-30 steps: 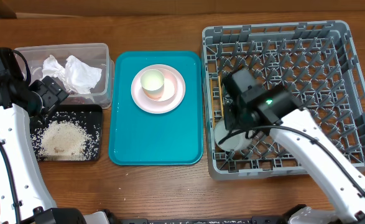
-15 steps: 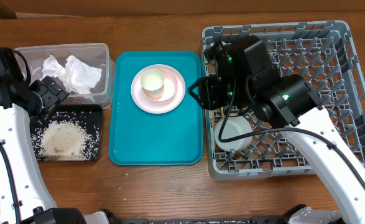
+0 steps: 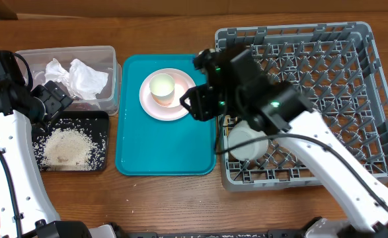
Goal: Sort waste into correct bins and load items into the dishwasher
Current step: 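Move the right gripper left over the small white bowl on the pink plate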
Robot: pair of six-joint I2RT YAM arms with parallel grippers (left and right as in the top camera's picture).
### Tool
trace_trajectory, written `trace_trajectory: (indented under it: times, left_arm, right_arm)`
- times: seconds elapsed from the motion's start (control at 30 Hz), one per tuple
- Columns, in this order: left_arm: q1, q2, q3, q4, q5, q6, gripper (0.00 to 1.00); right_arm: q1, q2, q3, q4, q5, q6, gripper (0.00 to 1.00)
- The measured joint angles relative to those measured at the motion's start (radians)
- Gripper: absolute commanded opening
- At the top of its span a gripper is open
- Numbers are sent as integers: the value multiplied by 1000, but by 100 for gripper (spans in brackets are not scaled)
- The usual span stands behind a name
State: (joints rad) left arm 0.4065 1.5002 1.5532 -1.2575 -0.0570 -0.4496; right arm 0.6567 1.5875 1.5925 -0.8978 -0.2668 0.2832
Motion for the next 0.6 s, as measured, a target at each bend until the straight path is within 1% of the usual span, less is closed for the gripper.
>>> trace_trajectory:
  times: [0.1,0.17,0.23,0.27,0.3,0.4,0.47,0.53,0.6]
  left_arm:
    - [0,0,0,0,0,0,100]
    - [0,0,0,0,0,0,100]
    - [0,0,0,0,0,0,100]
    - [0,0,0,0,0,0,100]
    - [0,0,0,0,0,0,100]
    - [0,0,0,0,0,0,100]
    - [0,0,0,1,0,0,100]
    - [0,0,0,0,0,0,100]
    - [0,0,0,0,0,0,100]
  right_arm:
    - [-2,53,31,-30,43,-6,52]
    - [-2,99,104,-79,69,-19,55]
    - [-2,155,224,-152,100,-34,56]
    - [-2,198,327,-220,122,-48,59]
    - [-2,225,393,-247,137,-55,60]
    - [-2,346,699,-358,183,-98,62]
    - [-2,404,845,-392,203,-117,62]
    - [-2,457,954,-400,216,-137,60]
    - [-2,491,990,-384,224,-154,59]
